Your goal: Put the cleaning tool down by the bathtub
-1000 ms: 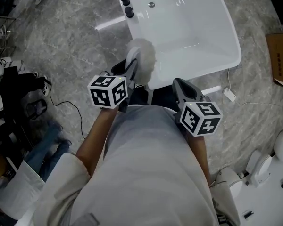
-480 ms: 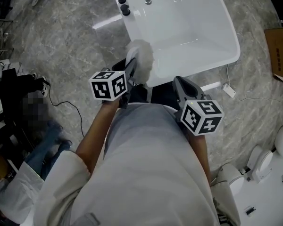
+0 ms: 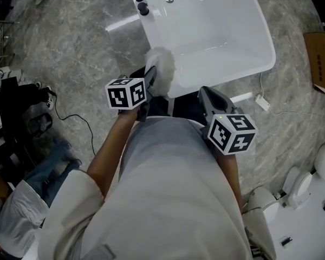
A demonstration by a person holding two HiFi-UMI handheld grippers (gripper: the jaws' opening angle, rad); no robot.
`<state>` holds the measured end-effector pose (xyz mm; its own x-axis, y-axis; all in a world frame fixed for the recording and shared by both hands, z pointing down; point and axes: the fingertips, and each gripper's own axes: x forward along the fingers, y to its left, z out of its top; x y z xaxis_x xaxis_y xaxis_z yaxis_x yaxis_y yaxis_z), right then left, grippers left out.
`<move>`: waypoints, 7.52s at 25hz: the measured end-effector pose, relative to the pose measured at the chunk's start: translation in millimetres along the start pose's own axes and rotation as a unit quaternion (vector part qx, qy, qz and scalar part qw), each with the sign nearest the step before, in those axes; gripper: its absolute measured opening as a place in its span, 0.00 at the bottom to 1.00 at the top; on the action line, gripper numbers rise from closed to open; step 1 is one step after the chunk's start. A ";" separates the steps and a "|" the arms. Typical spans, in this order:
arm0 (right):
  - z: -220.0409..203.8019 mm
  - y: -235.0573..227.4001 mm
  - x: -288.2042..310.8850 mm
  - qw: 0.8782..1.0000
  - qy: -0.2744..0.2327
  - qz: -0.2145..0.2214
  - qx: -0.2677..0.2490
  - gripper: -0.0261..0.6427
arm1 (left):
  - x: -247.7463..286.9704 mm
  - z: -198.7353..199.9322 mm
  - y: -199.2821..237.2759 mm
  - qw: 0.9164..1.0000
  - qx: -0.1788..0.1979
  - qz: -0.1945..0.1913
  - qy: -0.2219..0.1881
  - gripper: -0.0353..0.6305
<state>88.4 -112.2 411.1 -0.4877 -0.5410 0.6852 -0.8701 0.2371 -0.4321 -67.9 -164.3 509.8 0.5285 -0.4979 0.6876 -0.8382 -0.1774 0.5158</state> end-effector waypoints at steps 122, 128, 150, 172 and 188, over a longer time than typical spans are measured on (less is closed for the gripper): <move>-7.5 -8.7 4.2 0.998 0.045 -0.009 -0.036 0.06 | 132.6 -105.1 50.4 0.992 -0.009 0.053 0.118 0.31; -9.2 -8.0 4.0 0.999 0.043 -0.006 -0.029 0.06 | 123.1 -103.4 45.3 0.994 -0.010 0.030 0.103 0.31; -3.6 6.6 15.4 0.999 0.038 0.013 -0.027 0.06 | 86.0 -78.4 42.8 0.997 -0.011 -0.014 0.069 0.30; 8.4 34.2 33.3 0.999 0.015 0.032 -0.033 0.06 | 12.7 -18.0 26.7 0.999 -0.002 -0.034 0.006 0.12; 16.7 47.8 30.7 0.998 -0.019 0.033 -0.041 0.06 | -59.0 28.9 -10.3 0.996 0.045 -0.069 -0.043 0.10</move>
<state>33.0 -130.9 401.7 -0.5426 -0.5517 0.6335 -0.8397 0.3377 -0.4252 -94.4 -157.7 449.2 0.6286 -0.5339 0.5655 -0.7696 -0.3224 0.5511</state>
